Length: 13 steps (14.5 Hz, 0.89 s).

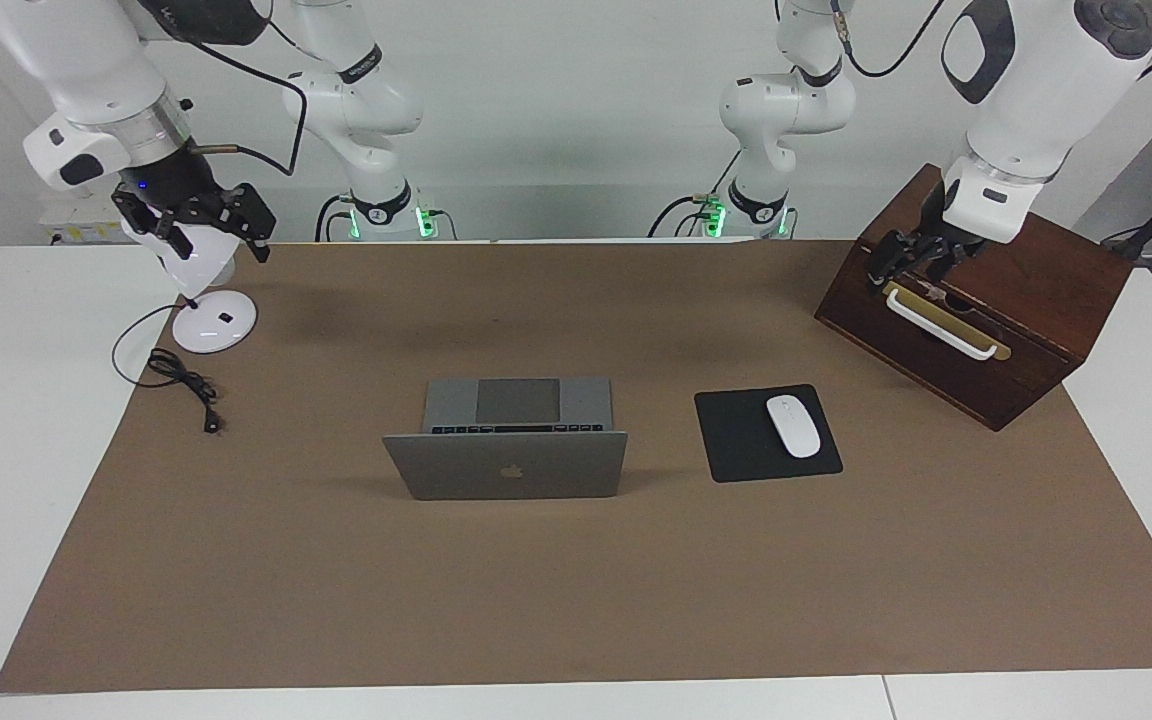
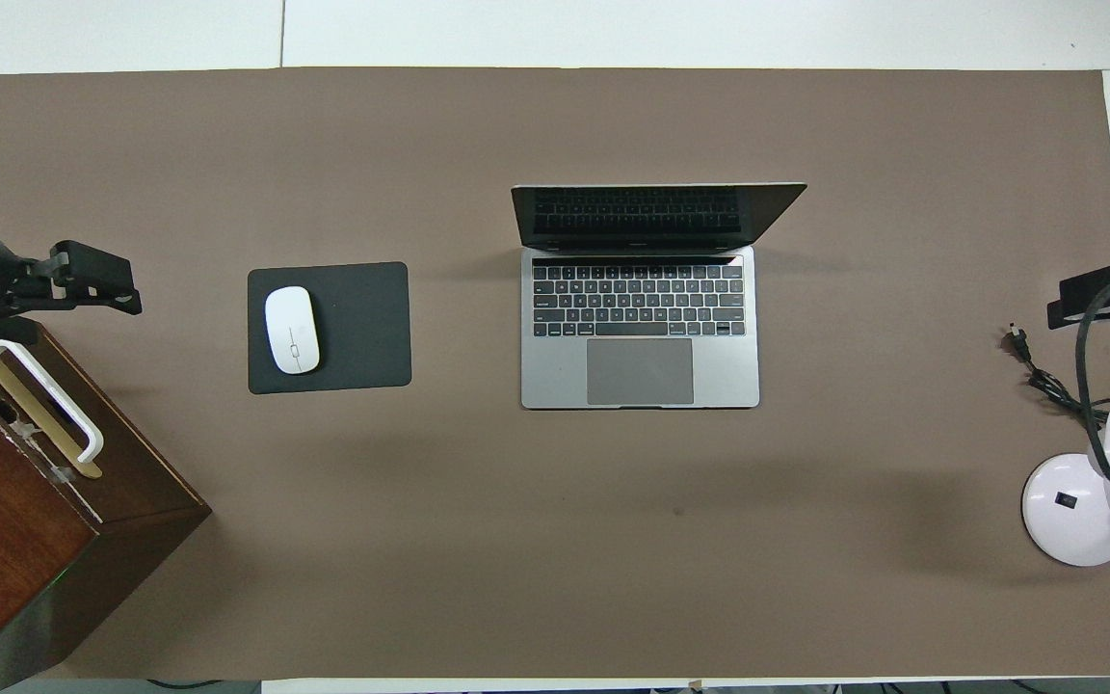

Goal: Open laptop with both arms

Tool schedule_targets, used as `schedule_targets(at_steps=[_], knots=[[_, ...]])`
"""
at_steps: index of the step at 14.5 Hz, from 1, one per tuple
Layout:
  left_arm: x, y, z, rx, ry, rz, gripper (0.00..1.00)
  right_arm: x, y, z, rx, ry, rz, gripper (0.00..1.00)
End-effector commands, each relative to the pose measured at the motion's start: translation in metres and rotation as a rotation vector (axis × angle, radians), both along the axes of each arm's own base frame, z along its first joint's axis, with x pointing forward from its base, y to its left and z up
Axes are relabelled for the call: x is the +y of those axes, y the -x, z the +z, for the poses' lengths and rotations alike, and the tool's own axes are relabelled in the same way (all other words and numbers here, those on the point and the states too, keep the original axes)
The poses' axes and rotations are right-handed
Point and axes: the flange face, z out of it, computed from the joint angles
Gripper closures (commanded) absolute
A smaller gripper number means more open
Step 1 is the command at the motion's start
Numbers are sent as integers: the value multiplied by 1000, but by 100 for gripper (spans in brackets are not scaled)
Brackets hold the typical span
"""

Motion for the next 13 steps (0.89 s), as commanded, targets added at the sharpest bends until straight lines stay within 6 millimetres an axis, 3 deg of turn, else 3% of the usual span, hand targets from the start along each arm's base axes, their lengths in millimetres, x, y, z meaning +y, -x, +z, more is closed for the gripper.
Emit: schedule_targets(at_steps=[1,3,13], knots=[[1,7,8,-2,-17,-29,0,-5,7,1,-5,22,23,0],[7,6,25,-25,2,-73,0,-5,6,1,-7,22,22,0],[8,2,25,-56,22,-83,0,-4,6,2,-13,21,24,0]])
